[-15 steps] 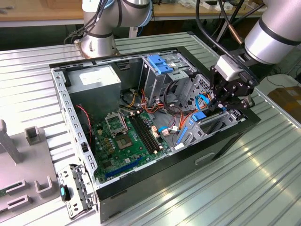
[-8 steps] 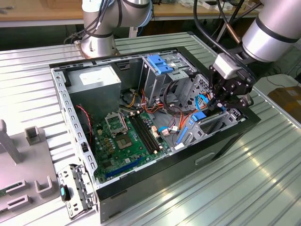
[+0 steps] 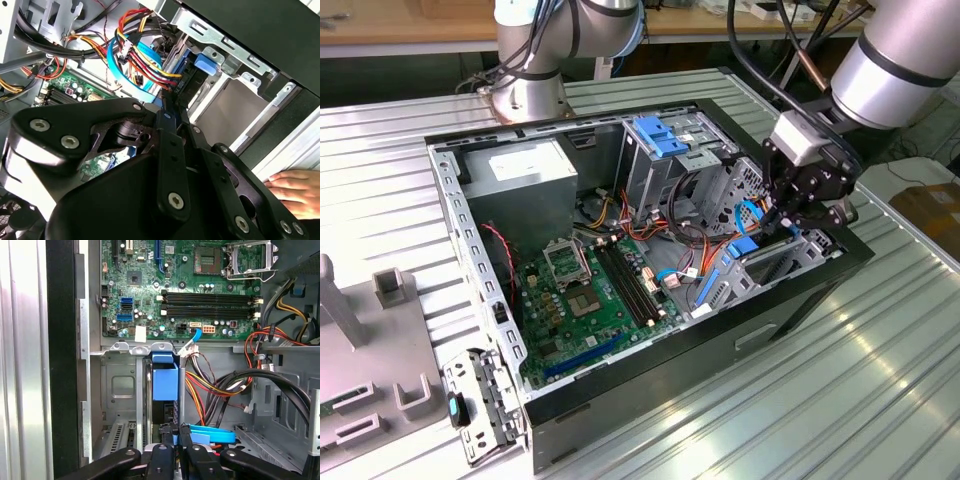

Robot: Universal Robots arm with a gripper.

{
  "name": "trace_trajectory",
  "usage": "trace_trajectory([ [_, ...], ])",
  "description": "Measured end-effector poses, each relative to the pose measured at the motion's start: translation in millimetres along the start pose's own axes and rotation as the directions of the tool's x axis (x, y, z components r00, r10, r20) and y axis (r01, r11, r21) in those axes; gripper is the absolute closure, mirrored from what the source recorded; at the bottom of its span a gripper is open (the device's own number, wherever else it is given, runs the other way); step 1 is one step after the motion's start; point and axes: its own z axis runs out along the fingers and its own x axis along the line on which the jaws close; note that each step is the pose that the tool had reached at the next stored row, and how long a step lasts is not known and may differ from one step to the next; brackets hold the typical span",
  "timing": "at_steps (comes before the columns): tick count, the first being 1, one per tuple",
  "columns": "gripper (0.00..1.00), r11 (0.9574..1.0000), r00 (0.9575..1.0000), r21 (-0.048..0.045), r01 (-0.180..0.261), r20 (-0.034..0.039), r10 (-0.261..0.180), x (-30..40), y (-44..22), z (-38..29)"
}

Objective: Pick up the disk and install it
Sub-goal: 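Insert the second disk wire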

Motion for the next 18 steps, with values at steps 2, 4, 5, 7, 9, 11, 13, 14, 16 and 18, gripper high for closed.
trace_trajectory([
  [2,0.84,1.0,1.0,0.0,0.0,0.0,0.0,0.0,0.0,0.2],
  [4,0.84,1.0,1.0,0.0,0.0,-0.0002,0.0,-0.1,0.1,0.6],
  [5,0.84,1.0,1.0,0.0,0.0,-0.0001,0.0,0.0,0.1,1.0],
  [7,0.84,1.0,1.0,0.0,0.0,-0.0002,0.0,0.0,0.1,1.8],
  [9,0.84,1.0,1.0,0.0,0.0,-0.0001,0.0,0.1,0.2,2.9],
  [11,0.84,1.0,1.0,0.0,0.0,-0.0003,0.0,0.2,0.2,3.9],
  [13,0.84,1.0,1.0,0.0,0.0,-0.0001,0.0,0.3,0.3,5.4],
  [14,0.84,1.0,1.0,-0.0001,0.0,-0.0005,0.0,0.4,0.3,6.1],
  [16,0.84,1.0,1.0,0.0,0.0,-0.0002,0.0,0.5,0.4,8.1],
  [18,0.84,1.0,1.0,0.0,0.0,0.0,0.0,0.5,0.4,8.5],
])
